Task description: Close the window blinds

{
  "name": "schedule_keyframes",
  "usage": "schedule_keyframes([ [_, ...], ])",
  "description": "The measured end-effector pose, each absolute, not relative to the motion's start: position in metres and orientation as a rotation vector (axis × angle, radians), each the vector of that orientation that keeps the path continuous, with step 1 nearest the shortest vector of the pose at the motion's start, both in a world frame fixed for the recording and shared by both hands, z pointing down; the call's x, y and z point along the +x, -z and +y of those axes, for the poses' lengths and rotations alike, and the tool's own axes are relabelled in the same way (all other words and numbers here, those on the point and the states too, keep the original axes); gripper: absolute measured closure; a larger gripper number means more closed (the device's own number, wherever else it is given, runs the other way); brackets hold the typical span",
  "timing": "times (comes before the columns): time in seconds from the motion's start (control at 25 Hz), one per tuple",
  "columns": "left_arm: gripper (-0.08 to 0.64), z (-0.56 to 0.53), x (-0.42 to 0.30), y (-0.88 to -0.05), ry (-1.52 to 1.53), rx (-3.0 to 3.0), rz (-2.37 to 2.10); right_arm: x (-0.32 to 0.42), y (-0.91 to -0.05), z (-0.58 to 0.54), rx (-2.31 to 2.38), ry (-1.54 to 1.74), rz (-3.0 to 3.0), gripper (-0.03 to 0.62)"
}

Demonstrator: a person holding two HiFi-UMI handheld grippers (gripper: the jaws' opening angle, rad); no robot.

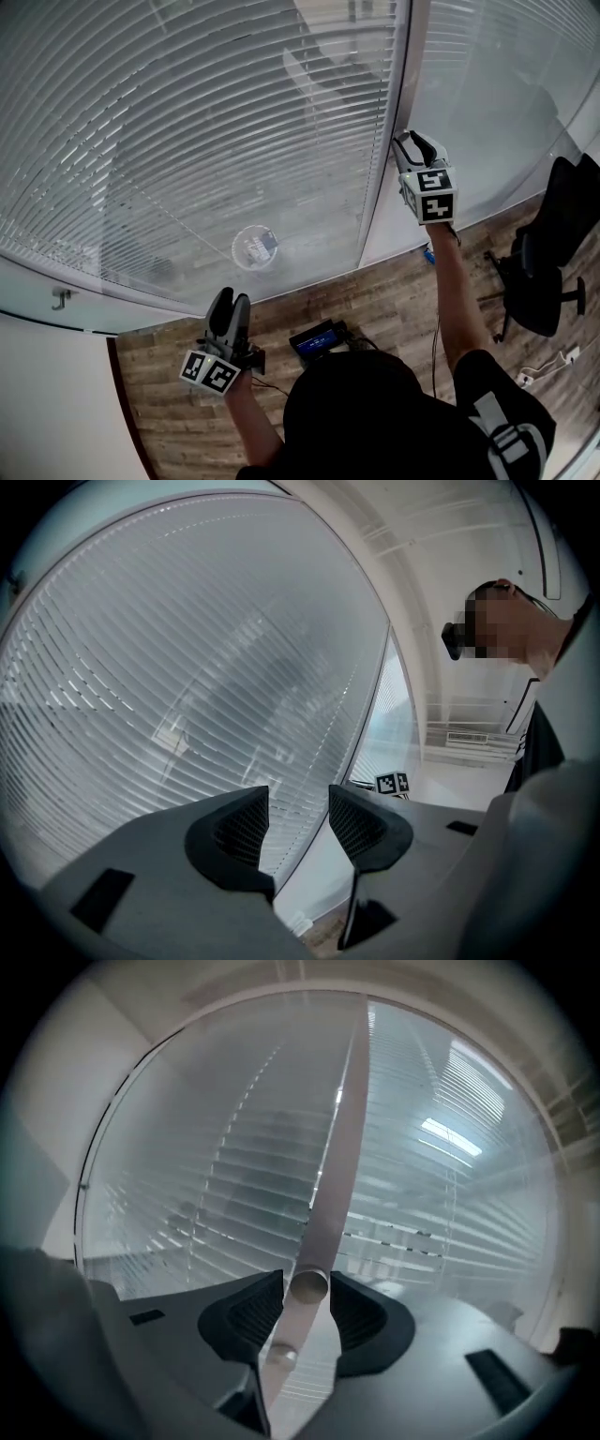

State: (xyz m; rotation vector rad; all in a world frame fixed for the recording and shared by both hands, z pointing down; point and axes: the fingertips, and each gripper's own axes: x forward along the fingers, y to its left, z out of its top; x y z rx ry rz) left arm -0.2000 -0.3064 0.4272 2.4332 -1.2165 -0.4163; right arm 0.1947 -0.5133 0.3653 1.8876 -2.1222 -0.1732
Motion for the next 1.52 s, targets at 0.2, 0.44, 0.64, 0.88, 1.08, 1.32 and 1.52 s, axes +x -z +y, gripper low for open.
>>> schedule_keyframes([
  [0.2,0.362,-0.304,-0.201,-0.426,0.419,2.432,-1.222,0.198,-0.368,-0.516,1.867,0.241,-2.006,0.462],
  [0.44,0.362,-0.302,-0.205,-0.428,0.423,2.424,-1.233,0.206,-0.374,-0.520,1.989,-0.269,-2.336,0.465],
  [0.64,0.362,-0.301,-0.205,-0.429,0.424,2.420,-1.236,0.209,-0.372,-0.520,2.019,-0.824,-2.603,0.465],
  [0.88,0.362,-0.302,-0.203,-0.430,0.417,2.419,-1.231,0.208,-0.371,-0.520,1.964,-1.074,-2.743,0.465],
  [1.08,0.362,-0.303,-0.202,-0.430,0.404,2.419,-1.231,0.207,-0.370,-0.508,1.988,-0.193,-2.366,0.448],
  [1.32,0.362,-0.303,-0.196,-0.430,0.400,2.425,-1.220,0.194,-0.363,-0.512,1.868,0.206,-2.086,0.442],
  [1.52,0.362,-0.301,-0.199,-0.431,0.402,2.419,-1.233,0.199,-0.368,-0.515,1.871,0.179,-2.041,0.460],
])
